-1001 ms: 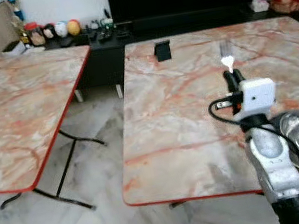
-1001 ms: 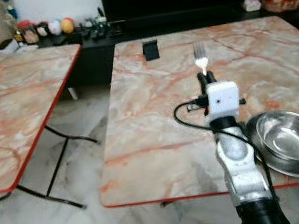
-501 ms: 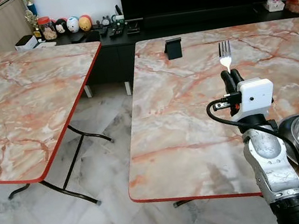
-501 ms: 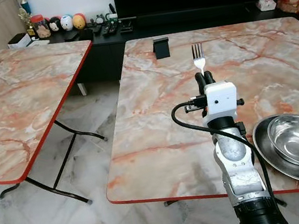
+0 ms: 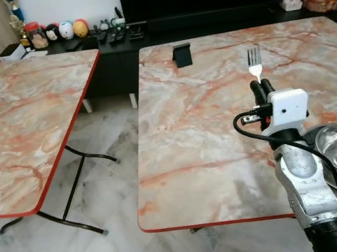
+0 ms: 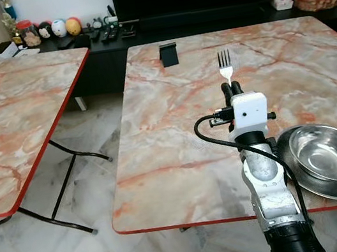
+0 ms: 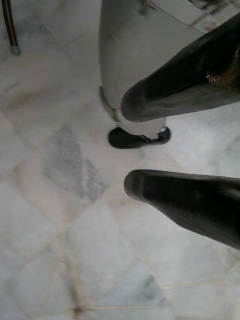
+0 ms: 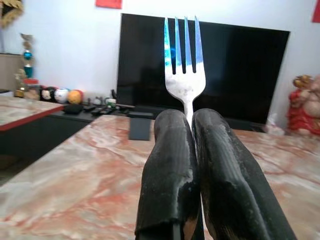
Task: Setting the table
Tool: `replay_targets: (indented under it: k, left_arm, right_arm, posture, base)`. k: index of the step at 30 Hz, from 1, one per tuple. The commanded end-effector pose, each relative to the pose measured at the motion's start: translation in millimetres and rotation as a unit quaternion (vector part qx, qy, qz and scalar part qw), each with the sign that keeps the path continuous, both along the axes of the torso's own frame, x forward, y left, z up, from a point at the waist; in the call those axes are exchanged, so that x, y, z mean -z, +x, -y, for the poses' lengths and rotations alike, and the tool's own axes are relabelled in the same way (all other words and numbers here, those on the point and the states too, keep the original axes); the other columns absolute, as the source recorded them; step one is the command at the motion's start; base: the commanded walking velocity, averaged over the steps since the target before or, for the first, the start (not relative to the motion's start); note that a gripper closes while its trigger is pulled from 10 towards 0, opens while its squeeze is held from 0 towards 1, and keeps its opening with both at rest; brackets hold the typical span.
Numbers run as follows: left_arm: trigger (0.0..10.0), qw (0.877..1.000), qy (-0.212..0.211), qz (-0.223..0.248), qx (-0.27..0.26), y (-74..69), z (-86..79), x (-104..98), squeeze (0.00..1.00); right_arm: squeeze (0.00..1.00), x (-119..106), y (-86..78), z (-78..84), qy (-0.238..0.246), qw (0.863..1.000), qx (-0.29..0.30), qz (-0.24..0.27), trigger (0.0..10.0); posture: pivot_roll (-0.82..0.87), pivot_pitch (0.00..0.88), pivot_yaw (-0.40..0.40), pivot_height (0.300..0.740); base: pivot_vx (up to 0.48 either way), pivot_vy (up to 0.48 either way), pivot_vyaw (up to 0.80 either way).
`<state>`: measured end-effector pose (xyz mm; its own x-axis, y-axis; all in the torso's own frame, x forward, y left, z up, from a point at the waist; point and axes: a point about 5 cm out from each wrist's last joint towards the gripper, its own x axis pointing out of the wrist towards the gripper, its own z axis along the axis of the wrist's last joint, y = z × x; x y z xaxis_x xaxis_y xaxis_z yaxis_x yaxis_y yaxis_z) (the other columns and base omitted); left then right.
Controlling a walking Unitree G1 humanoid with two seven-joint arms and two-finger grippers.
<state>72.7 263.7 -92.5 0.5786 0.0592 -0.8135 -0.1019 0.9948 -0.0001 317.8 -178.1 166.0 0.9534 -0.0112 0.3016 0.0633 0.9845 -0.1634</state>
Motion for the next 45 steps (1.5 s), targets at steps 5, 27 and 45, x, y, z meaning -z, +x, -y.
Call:
replay_targets:
  k: [5,27,45]
  left_arm:
    - [10.0,1.0,-0.001,-0.008,0.003,-3.7,-0.9,0.7,0.0]
    - [10.0,1.0,-0.002,-0.007,0.001,-2.6,-1.0,0.5,0.0]
    - [10.0,1.0,-0.002,-0.006,0.0,-2.6,-1.1,0.4,0.0]
  right_arm:
    - [0.0,-3.6,1.9,0.0,-0.002,1.0,-0.001,0.002,10.0]
    - [0.0,-3.9,3.0,-1.5,0.001,1.0,-0.001,0.0,10.0]
    - [0.0,-3.8,3.1,-1.4,0.002,1.0,0.001,-0.001,10.0]
  posture:
    - [-0.09,0.0,0.032,0.74]
    - [-0.09,0.0,0.031,0.74]
    - [-0.09,0.0,0.031,0.74]
  base:
    - [0.0,0.0,0.0]
    - [0.0,-0.085,-0.15]
    - [0.0,-0.3,0.0]
